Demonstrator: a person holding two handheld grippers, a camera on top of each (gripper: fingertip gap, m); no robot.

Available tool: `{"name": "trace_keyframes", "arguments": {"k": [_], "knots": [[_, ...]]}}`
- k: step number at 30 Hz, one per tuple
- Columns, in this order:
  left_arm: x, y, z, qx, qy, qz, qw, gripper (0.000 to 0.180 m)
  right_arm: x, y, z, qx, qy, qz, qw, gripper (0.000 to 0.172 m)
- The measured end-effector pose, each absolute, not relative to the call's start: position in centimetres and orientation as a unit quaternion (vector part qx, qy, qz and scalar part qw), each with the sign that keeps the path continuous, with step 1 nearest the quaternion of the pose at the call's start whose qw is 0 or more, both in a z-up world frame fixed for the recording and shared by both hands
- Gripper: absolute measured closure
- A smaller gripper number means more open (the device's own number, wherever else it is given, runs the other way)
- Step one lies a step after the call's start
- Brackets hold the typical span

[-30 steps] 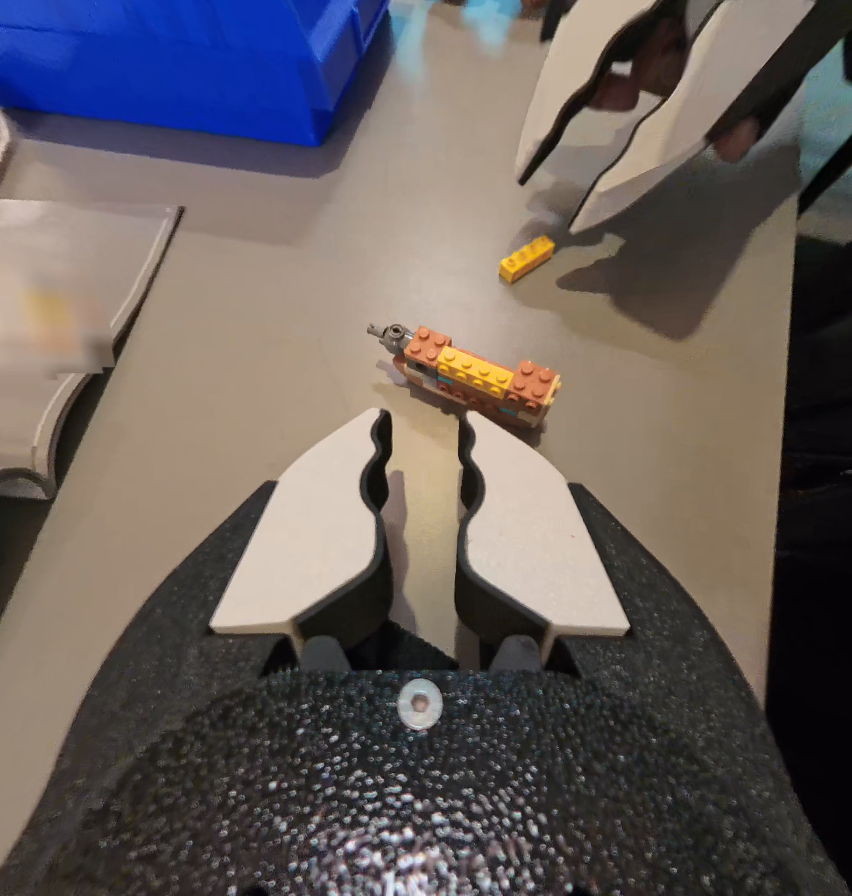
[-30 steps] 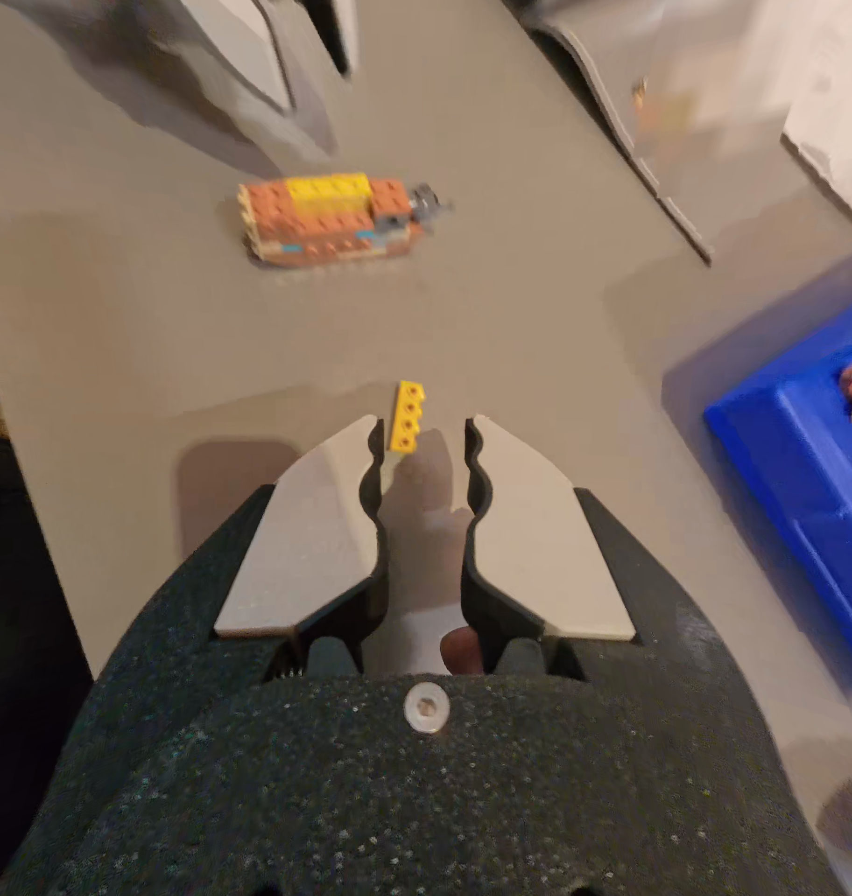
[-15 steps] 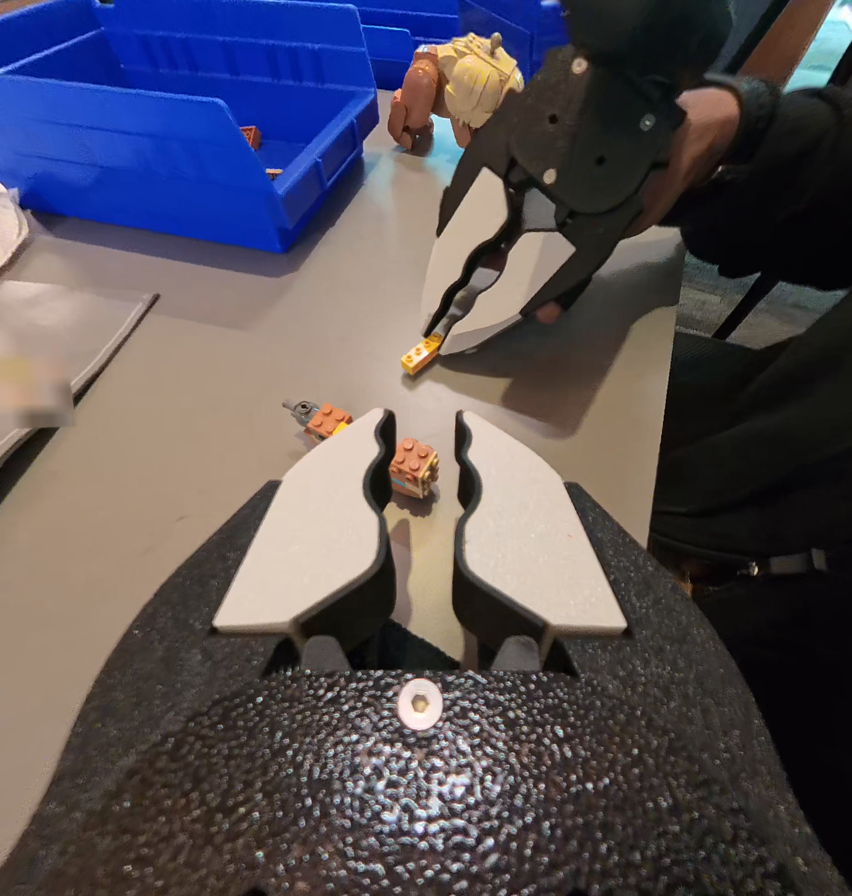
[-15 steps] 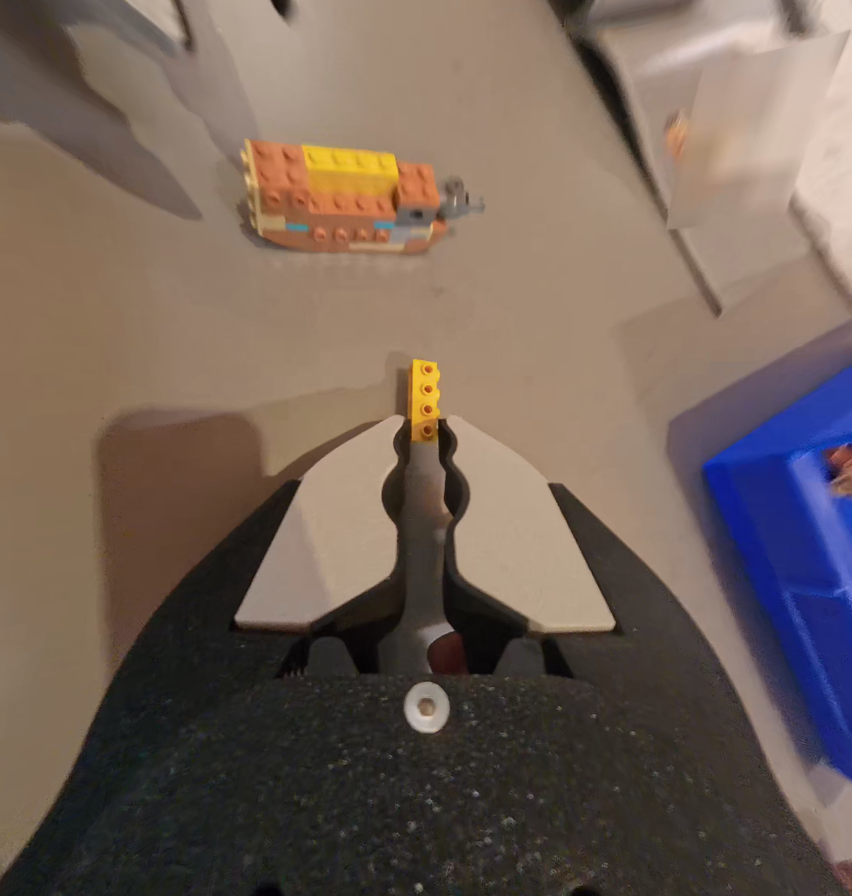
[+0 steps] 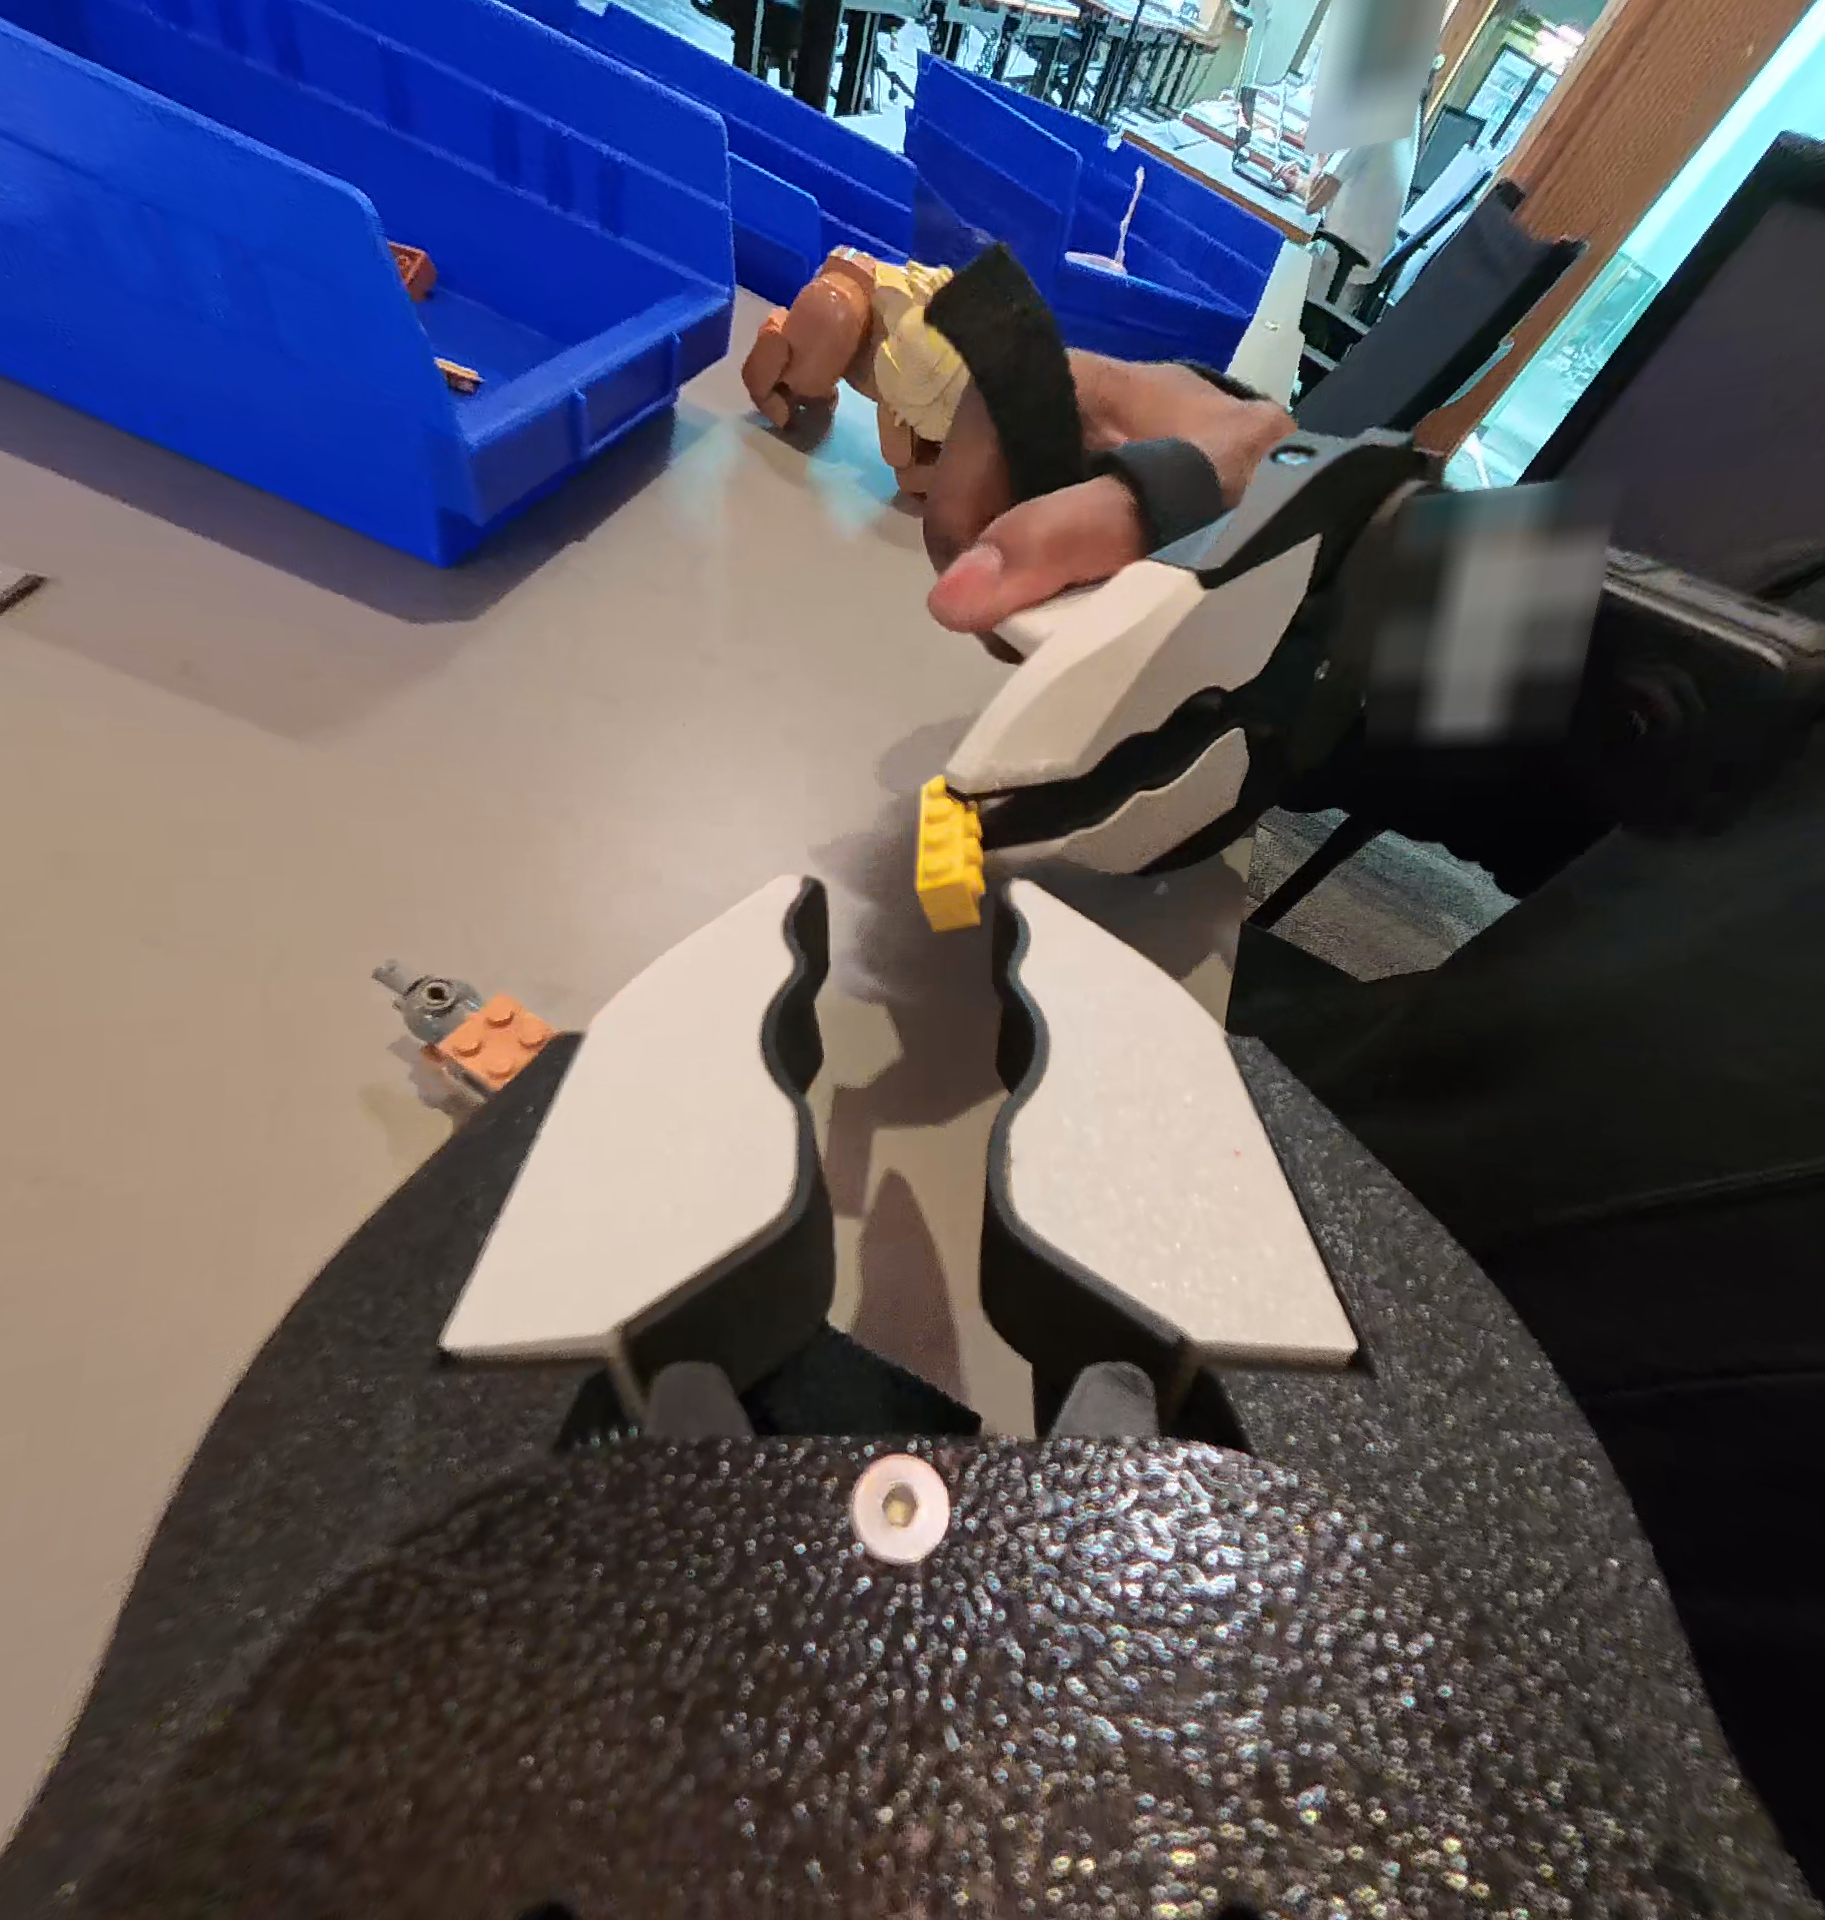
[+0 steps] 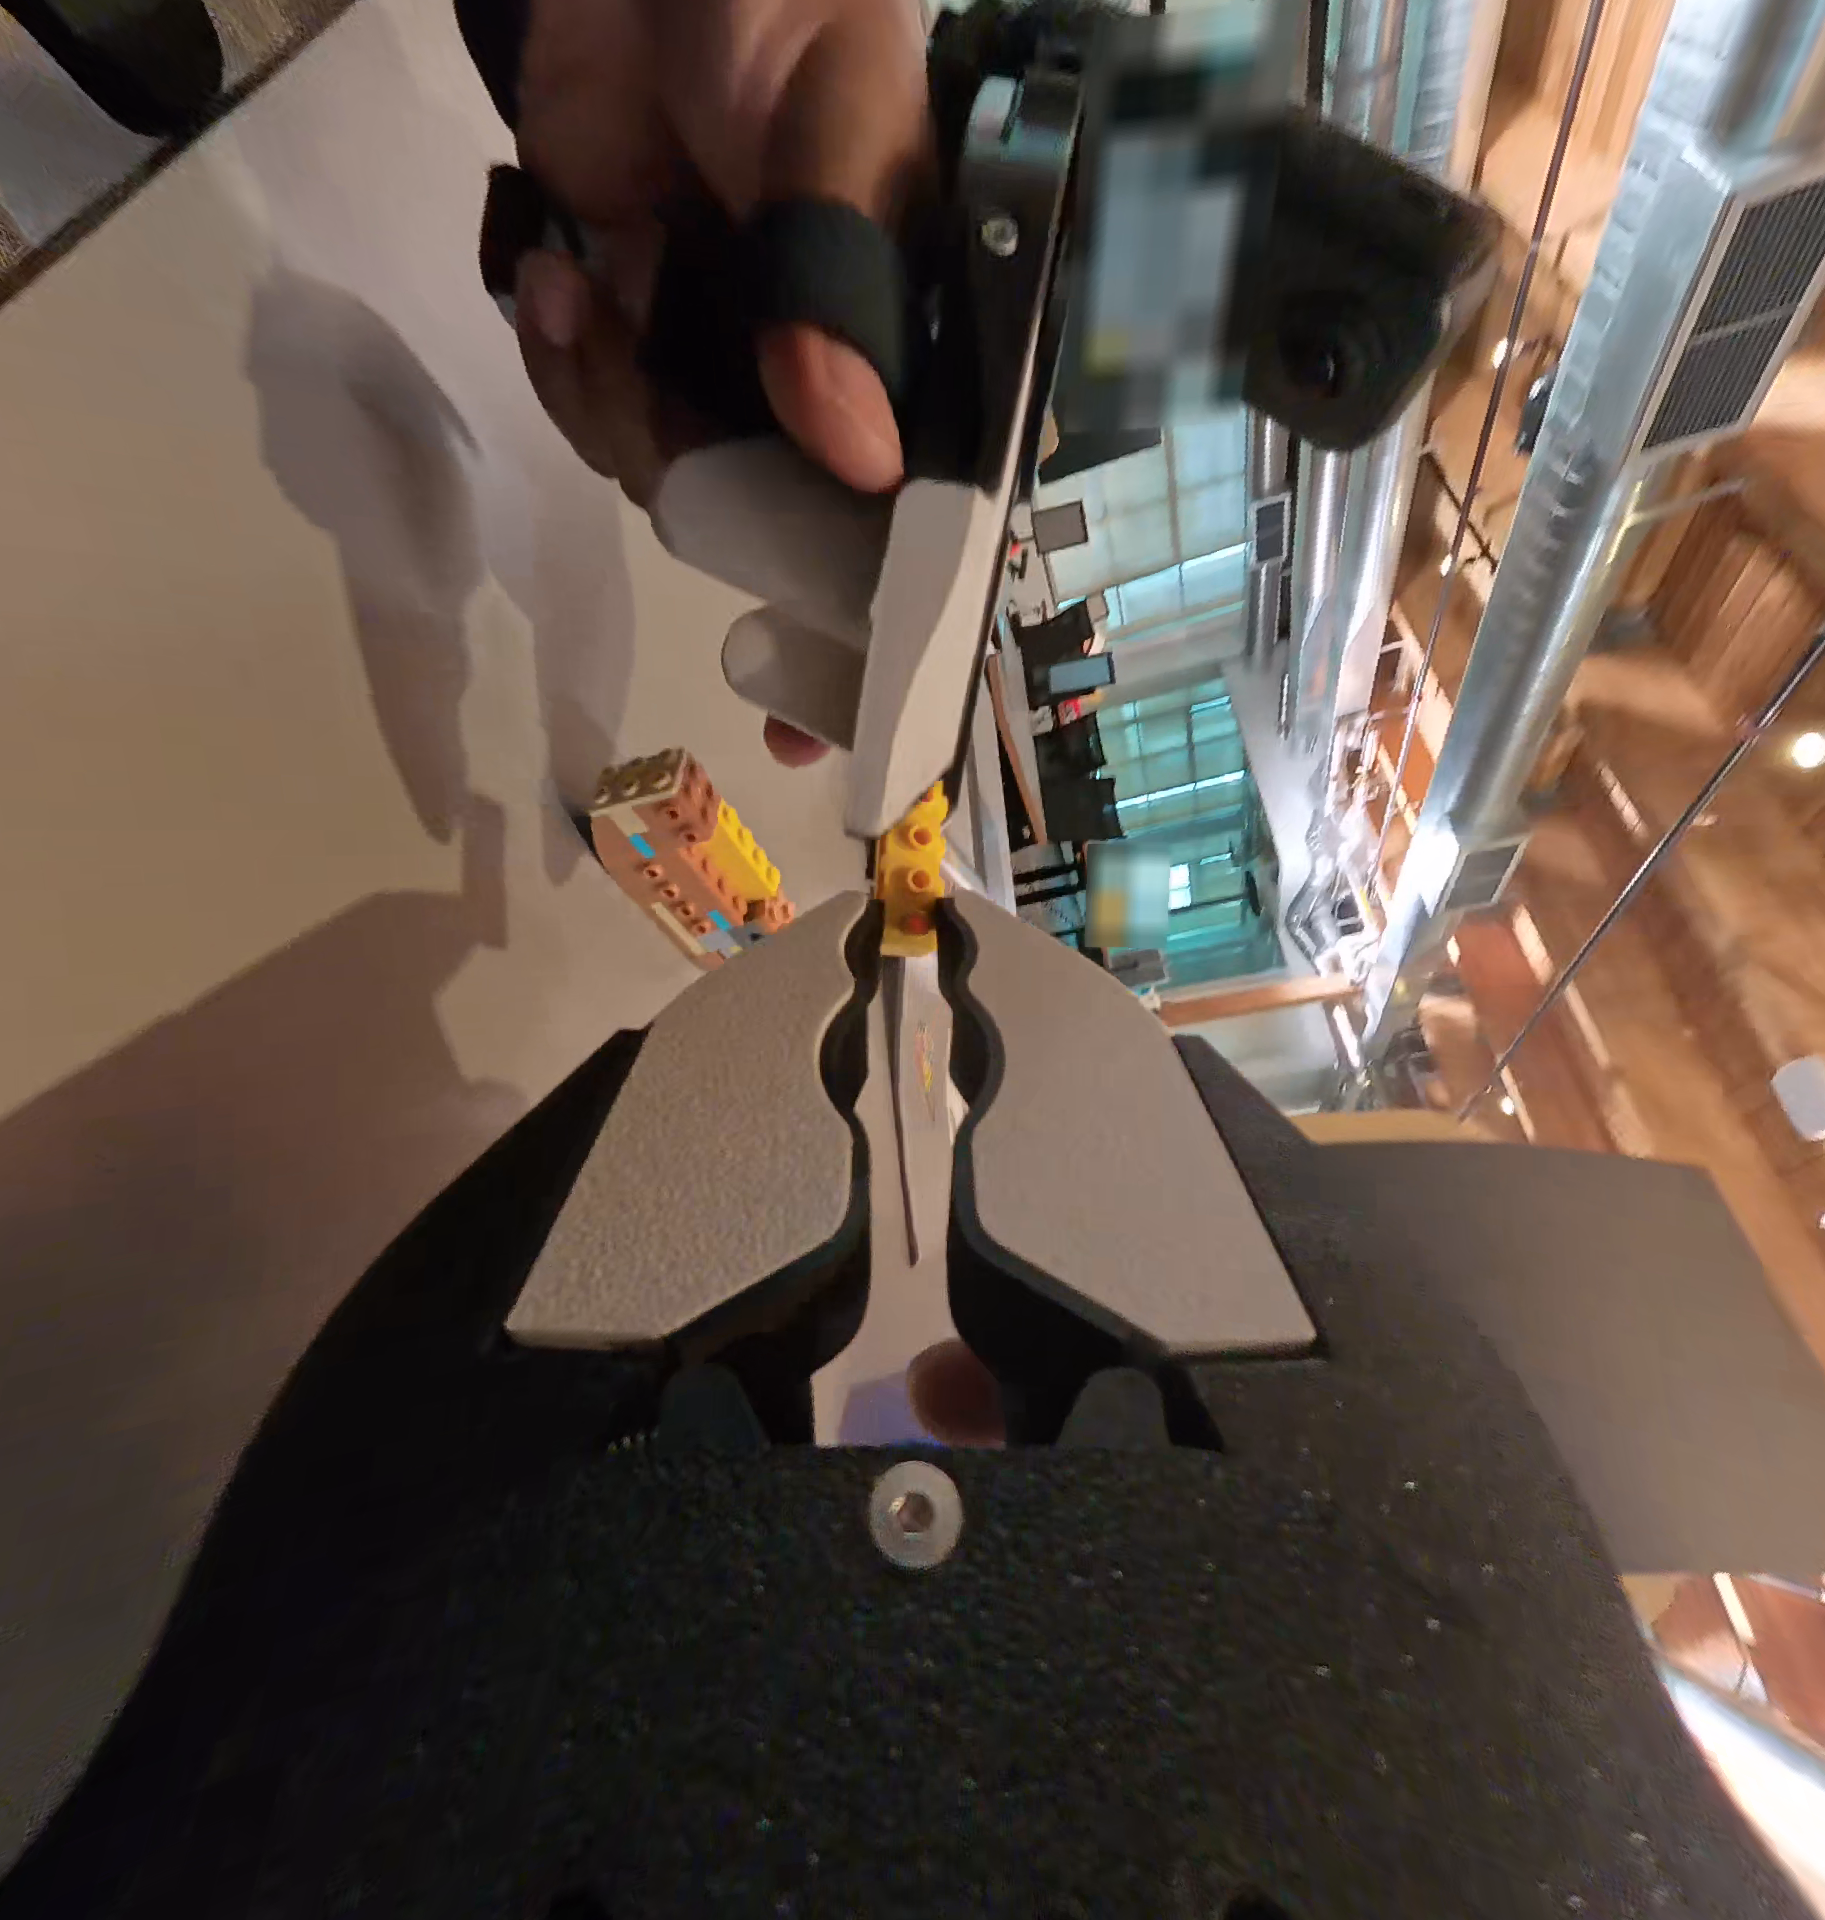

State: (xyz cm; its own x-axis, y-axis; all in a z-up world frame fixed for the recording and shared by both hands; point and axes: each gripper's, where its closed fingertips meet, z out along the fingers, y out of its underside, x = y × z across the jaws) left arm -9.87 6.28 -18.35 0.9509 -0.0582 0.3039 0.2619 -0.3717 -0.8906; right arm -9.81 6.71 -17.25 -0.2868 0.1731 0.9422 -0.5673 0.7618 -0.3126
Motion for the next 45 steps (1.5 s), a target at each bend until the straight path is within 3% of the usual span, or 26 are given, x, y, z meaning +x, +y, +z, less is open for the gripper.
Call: {"name": "trace_keyframes", "arguments": {"k": [3,8,13,16,20,25,28,32,39,45], "knots": [[-9.0,6.5,-18.0,-0.809,-0.042,-0.147,0.568,0.170,-9.8,6.5,-17.2,0.150,-0.727,0.316,0.591,0.162],[-9.9,6.5,-18.0,-0.806,-0.004,-0.019,0.592,0.171,-10.1,6.9,-17.3,0.106,-0.746,0.343,0.561,0.154],[-10.7,6.1,-18.6,-0.811,0.029,0.116,0.572,0.171,-10.0,6.7,-17.9,0.065,-0.791,0.398,0.461,0.147],[-9.9,6.2,-18.7,-0.808,0.042,0.116,0.576,0.171,-10.3,6.6,-18.1,0.058,-0.807,0.408,0.423,0.144],[-9.5,6.0,-19.0,-0.804,0.042,0.108,0.583,0.171,-9.9,5.9,-18.7,0.089,-0.820,0.413,0.387,0.159],[-9.9,5.4,-19.6,-0.809,0.012,0.084,0.581,0.170,-10.5,5.4,-19.2,0.131,-0.813,0.418,0.384,0.159],[-12.2,3.9,-19.7,-0.812,-0.054,0.124,0.568,0.149,-12.1,5.7,-19.5,0.133,-0.808,0.421,0.390,0.159],[-14.7,1.3,-22.3,-0.847,-0.151,0.146,0.488,0.127,-13.7,6.0,-19.9,0.125,-0.805,0.418,0.402,0.159],[-13.5,2.9,-25.3,-0.893,-0.162,0.143,0.395,0.128,-14.8,6.4,-20.3,0.129,-0.799,0.400,0.431,0.159],[-13.0,4.5,-25.5,-0.895,-0.169,0.151,0.384,0.128,-15.1,7.4,-20.1,0.114,-0.792,0.400,0.446,0.159]]}}
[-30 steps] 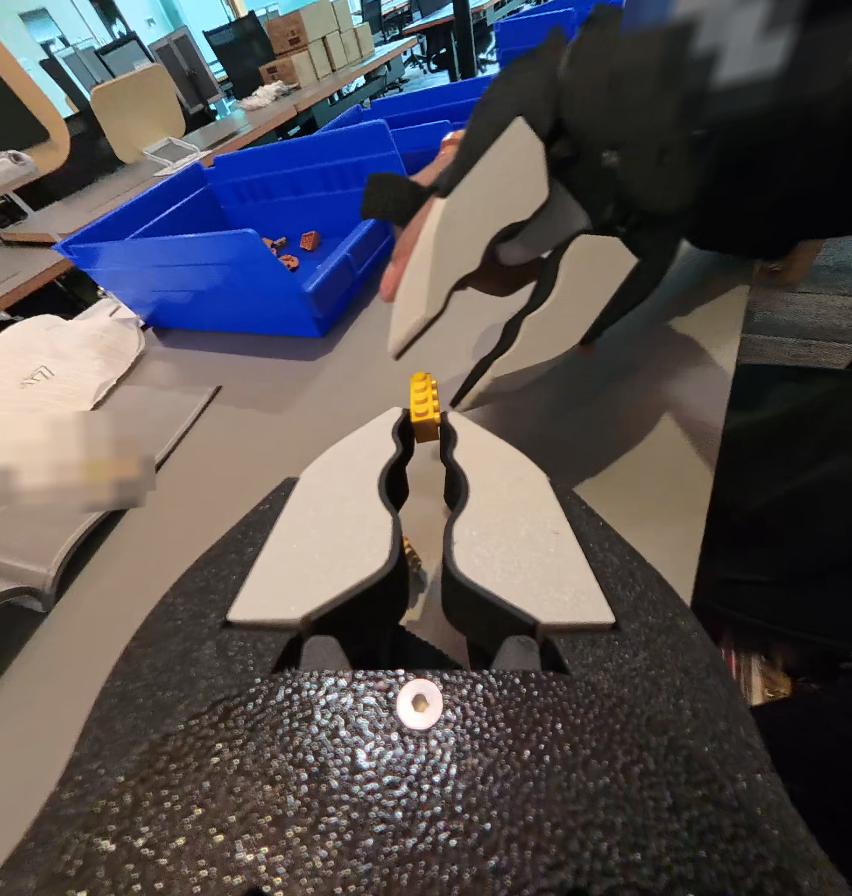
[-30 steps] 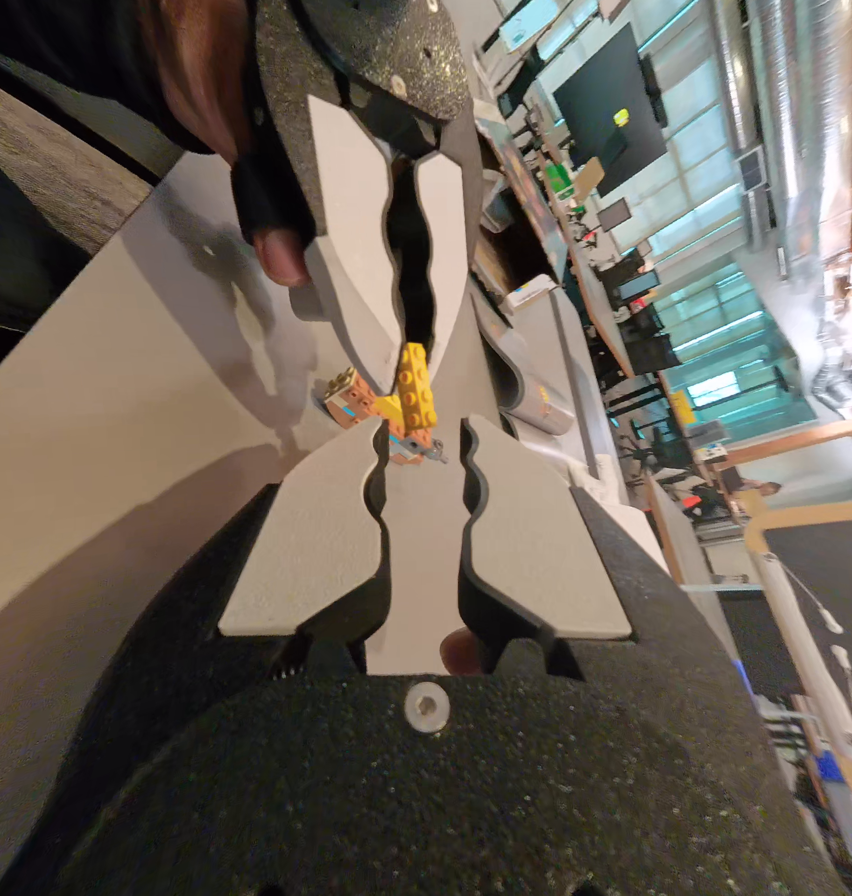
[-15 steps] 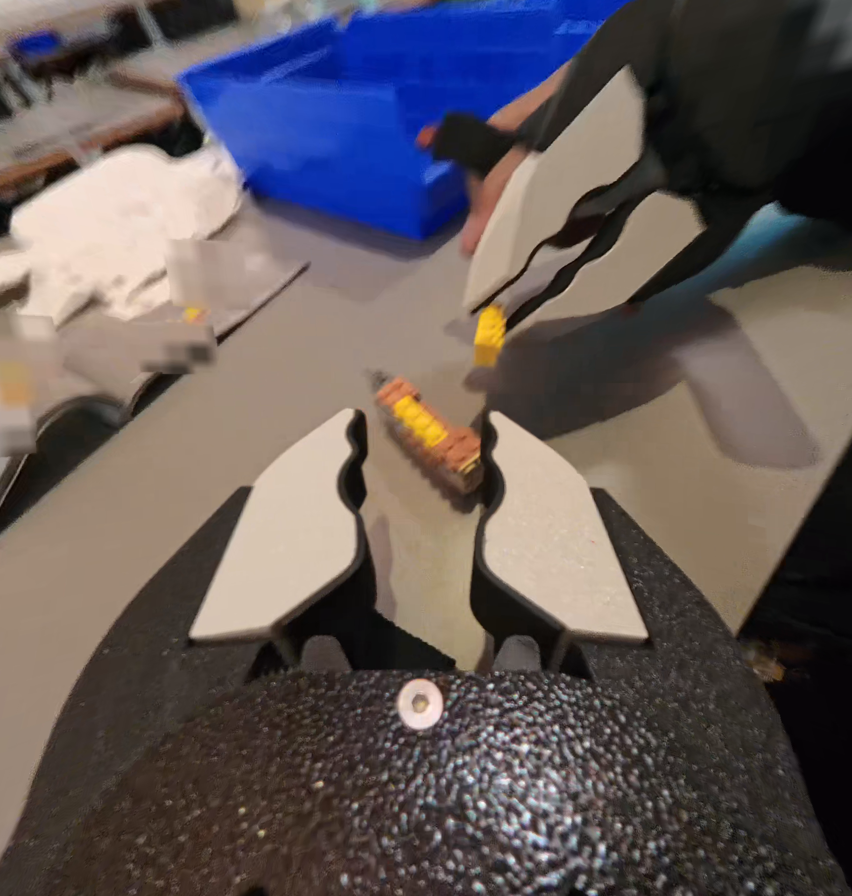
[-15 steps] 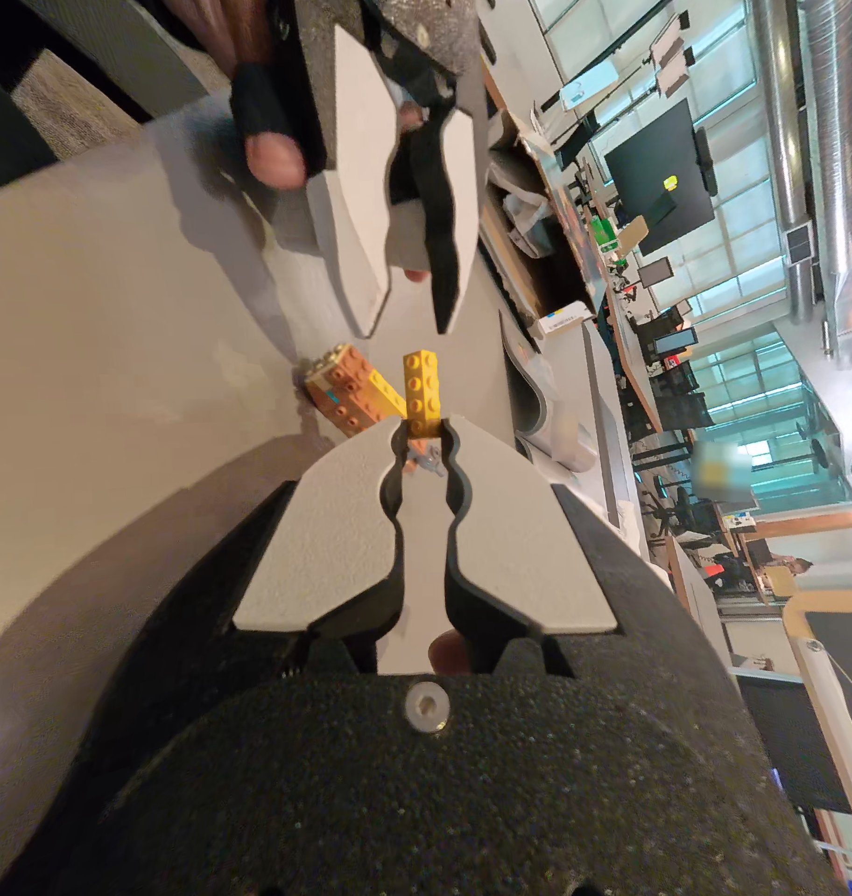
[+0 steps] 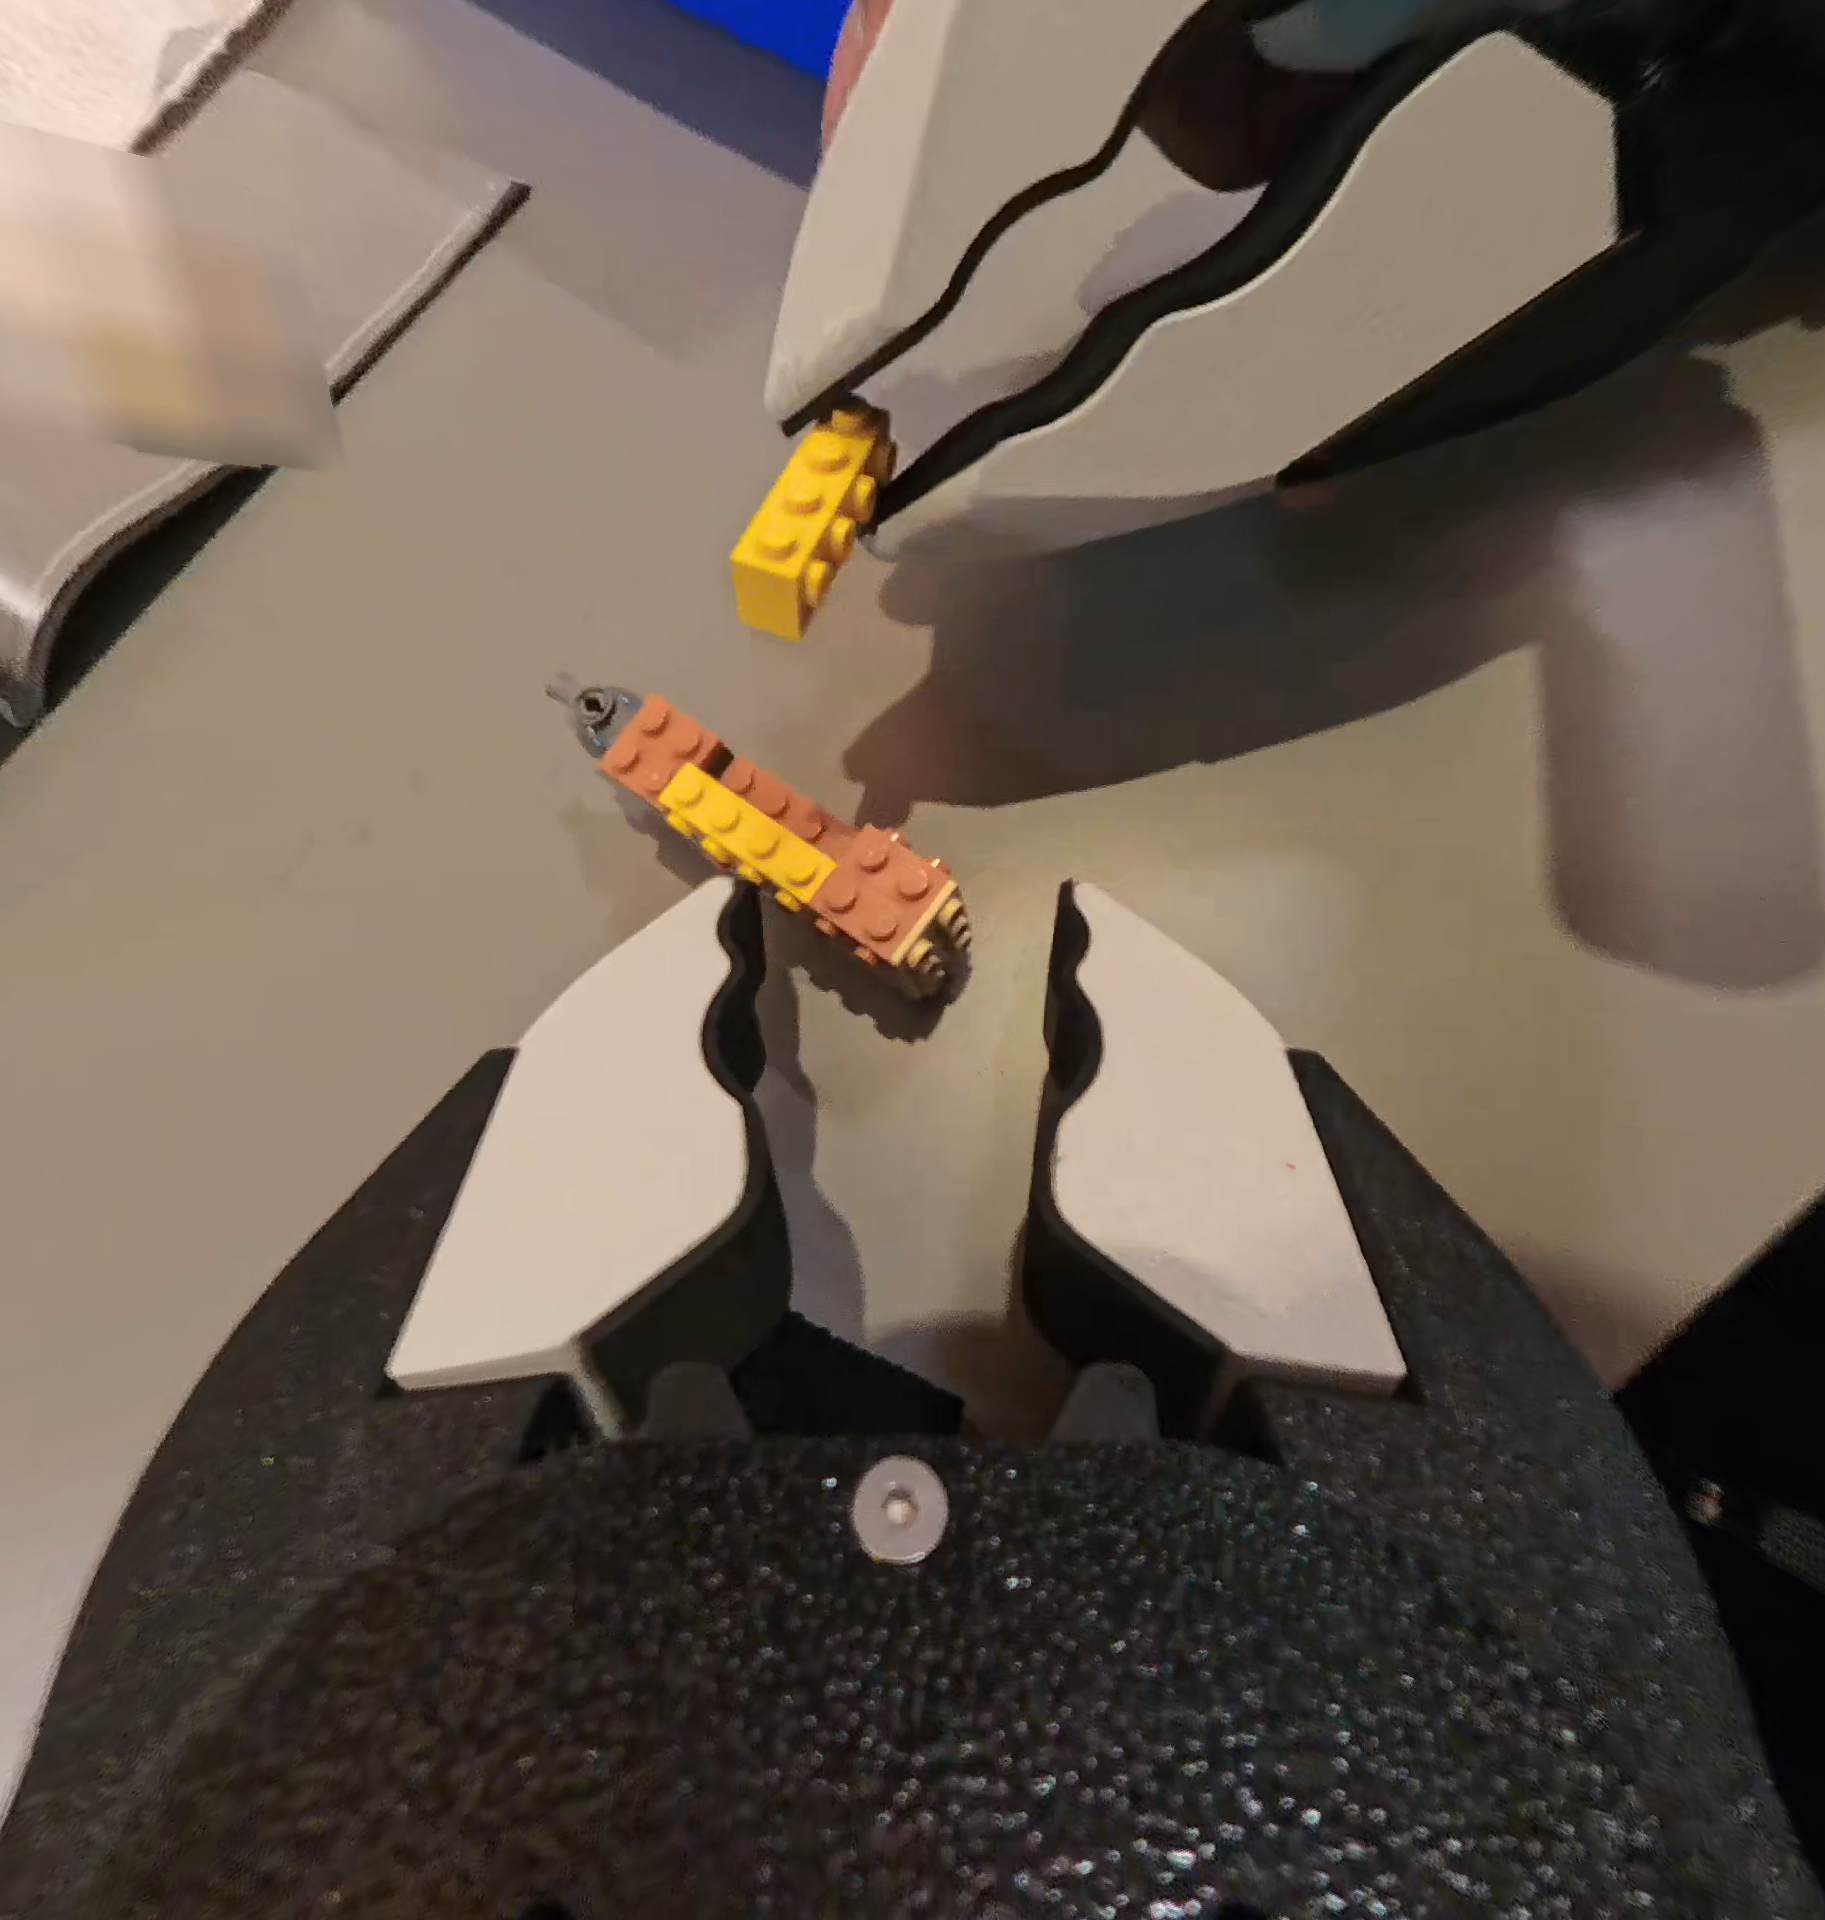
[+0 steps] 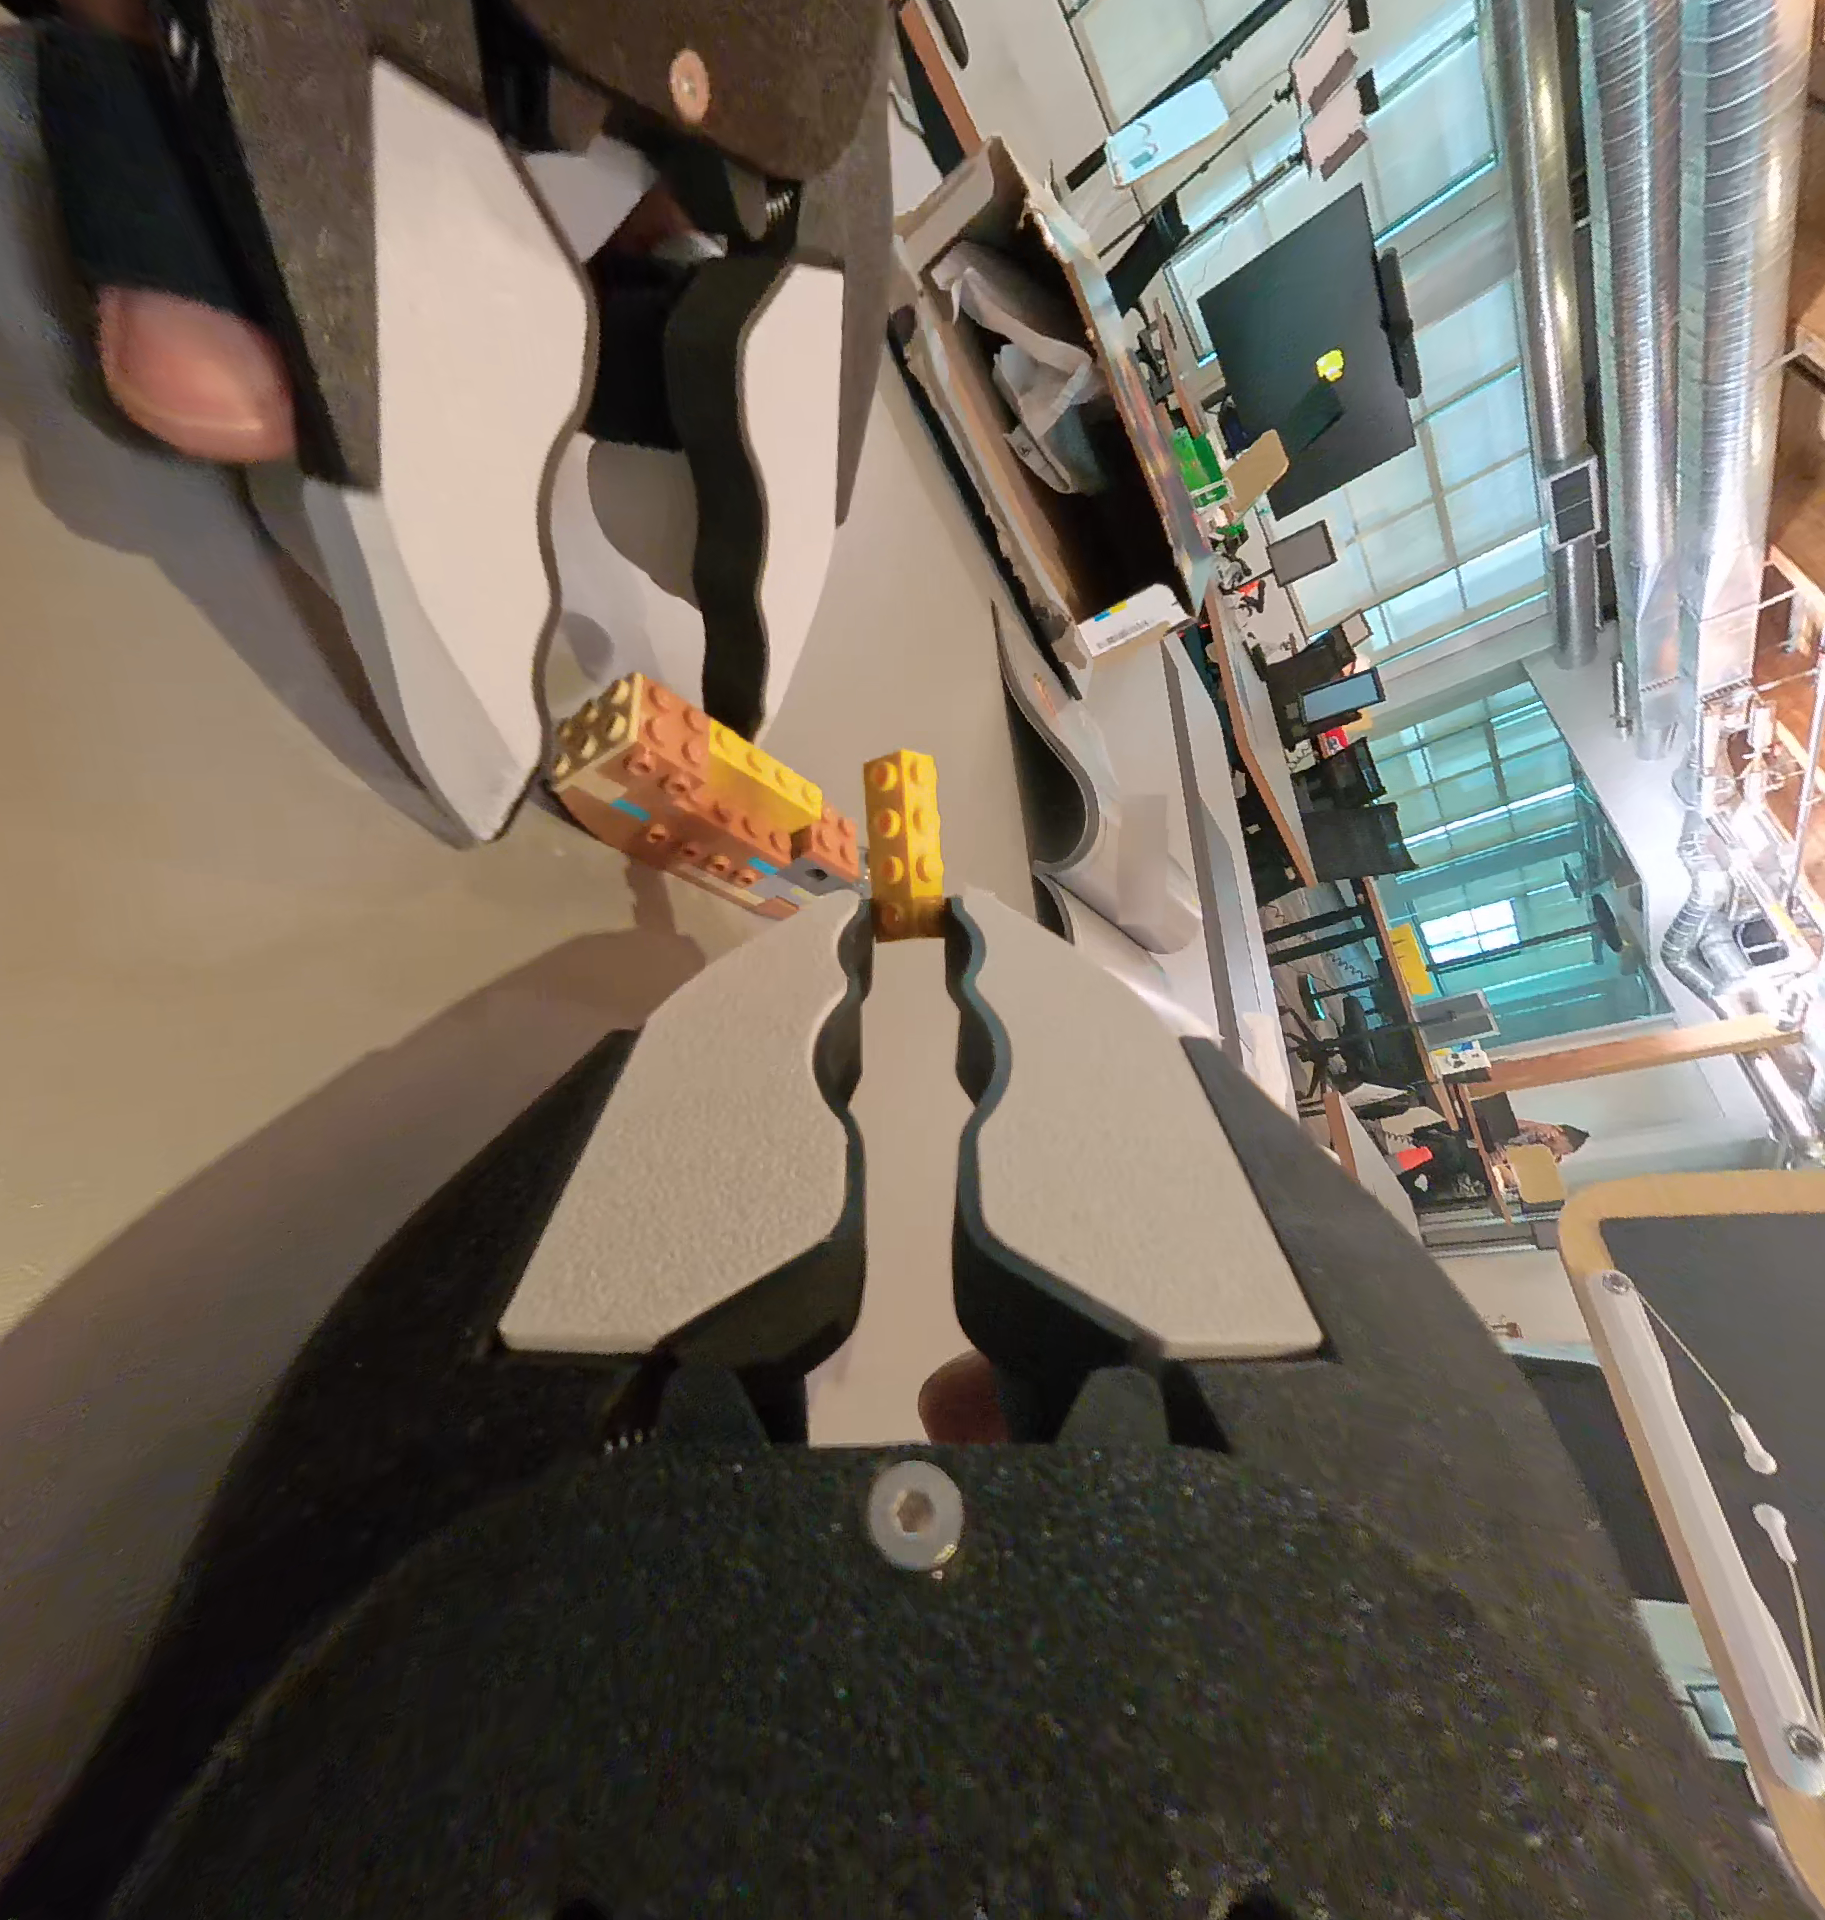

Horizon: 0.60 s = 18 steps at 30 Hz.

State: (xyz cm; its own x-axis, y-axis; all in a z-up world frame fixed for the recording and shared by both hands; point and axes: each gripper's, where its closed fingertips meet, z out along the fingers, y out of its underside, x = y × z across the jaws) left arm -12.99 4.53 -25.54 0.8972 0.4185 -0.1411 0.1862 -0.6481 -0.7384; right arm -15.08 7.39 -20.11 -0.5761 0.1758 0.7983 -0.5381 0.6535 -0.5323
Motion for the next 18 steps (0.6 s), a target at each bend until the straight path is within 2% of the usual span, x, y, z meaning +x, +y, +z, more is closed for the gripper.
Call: {"name": "trace_keyframes", "arguments": {"k": [6,12,15,17,18], "knots": [[-15.5,3.6,-25.3,-0.894,-0.155,0.229,0.352,0.143,-14.9,7.9,-20.1,0.114,-0.788,0.404,0.451,0.159],[-15.8,2.7,-25.4,-0.895,-0.184,0.122,0.388,0.135,-15.1,7.9,-20.2,0.103,-0.790,0.400,0.454,0.159],[-15.9,3.2,-25.5,-0.896,-0.175,0.118,0.390,0.134,-15.2,7.6,-20.3,0.103,-0.790,0.392,0.460,0.159],[-15.9,3.6,-26.0,-0.903,-0.166,0.122,0.377,0.136,-15.2,7.4,-20.5,0.108,-0.790,0.384,0.466,0.159],[-16.0,3.9,-26.0,-0.902,-0.163,0.125,0.379,0.142,-15.3,7.3,-20.6,0.112,-0.790,0.378,0.470,0.159]]}}
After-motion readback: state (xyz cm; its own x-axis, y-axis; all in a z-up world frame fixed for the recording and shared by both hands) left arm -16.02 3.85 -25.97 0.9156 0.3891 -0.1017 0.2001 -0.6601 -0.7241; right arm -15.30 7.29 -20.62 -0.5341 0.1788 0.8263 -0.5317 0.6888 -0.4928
